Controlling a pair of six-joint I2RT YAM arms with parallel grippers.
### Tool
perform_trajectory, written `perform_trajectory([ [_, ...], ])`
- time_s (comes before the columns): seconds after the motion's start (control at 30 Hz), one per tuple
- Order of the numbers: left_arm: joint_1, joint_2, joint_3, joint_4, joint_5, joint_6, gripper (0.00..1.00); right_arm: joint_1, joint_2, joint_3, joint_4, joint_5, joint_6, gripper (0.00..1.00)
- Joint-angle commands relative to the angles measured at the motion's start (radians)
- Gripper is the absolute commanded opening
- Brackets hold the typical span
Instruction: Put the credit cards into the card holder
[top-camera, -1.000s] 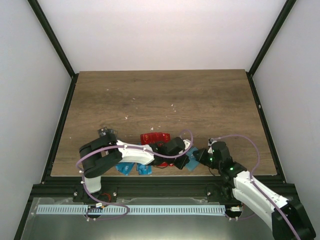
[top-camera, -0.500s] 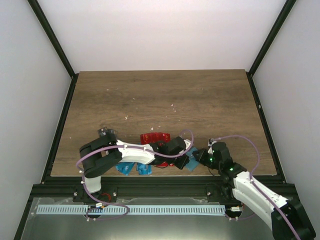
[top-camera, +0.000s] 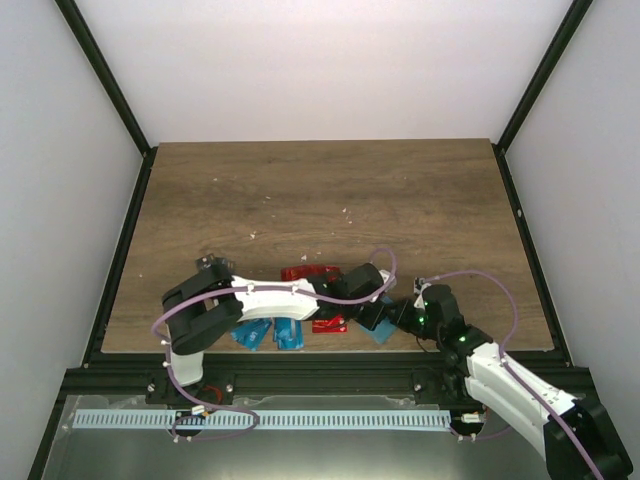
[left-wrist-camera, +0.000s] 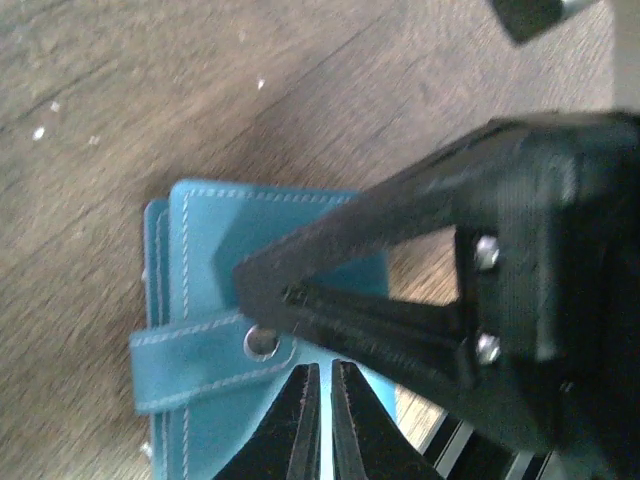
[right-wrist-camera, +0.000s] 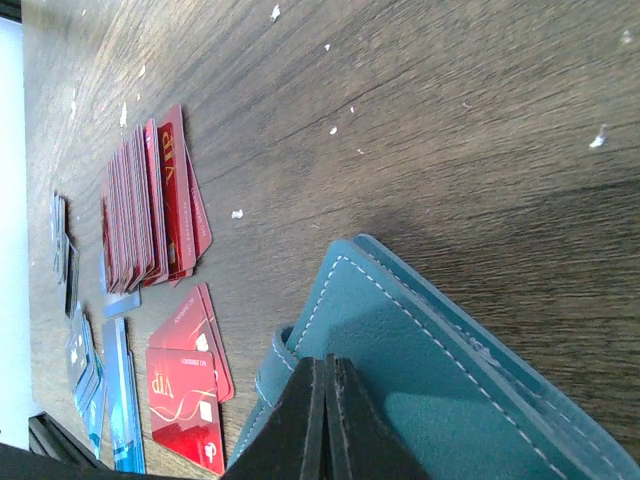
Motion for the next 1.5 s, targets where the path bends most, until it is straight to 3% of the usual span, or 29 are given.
perform_trajectory([
  [0.0,0.006,0.056,0.057,-0.039,-0.008,0.0,0.07,0.014,0.007,-0.027,-0.08,-0.01,0.002,0.01],
  [0.27,0.007,0.157,0.084,-0.064,-0.066,0.018,0.07,0.014,-0.016,-0.025,-0.092,-0.005,0.006,0.01],
  [0.5,0.004,0.16,0.028,-0.015,0.0,0.021,0.06,0.015,-0.016,-0.014,-0.099,-0.008,0.001,0.01],
  [0.67,-0.006,0.138,-0.017,-0.009,0.031,0.042,0.06,0.014,-0.021,0.074,-0.188,0.028,-0.016,0.25],
  [0.8,-0.007,0.114,-0.05,0.0,0.023,0.043,0.06,0.014,-0.03,0.172,-0.323,0.088,-0.006,0.62],
  [0.9,-0.008,0.101,-0.066,0.013,0.018,0.041,0.06,0.014,-0.036,0.232,-0.44,0.135,0.023,0.77],
  [1.23,-0.008,0.073,-0.074,0.019,0.013,0.05,0.06,0.014,-0.066,0.28,-0.714,0.17,0.121,0.88],
  [1.3,-0.008,0.069,-0.07,0.015,0.014,0.052,0.06,0.014,-0.063,0.29,-0.729,0.163,0.116,0.94],
  [1.47,-0.008,0.061,-0.075,0.014,0.004,0.054,0.06,0.016,-0.004,0.298,-0.731,0.144,0.11,0.93],
])
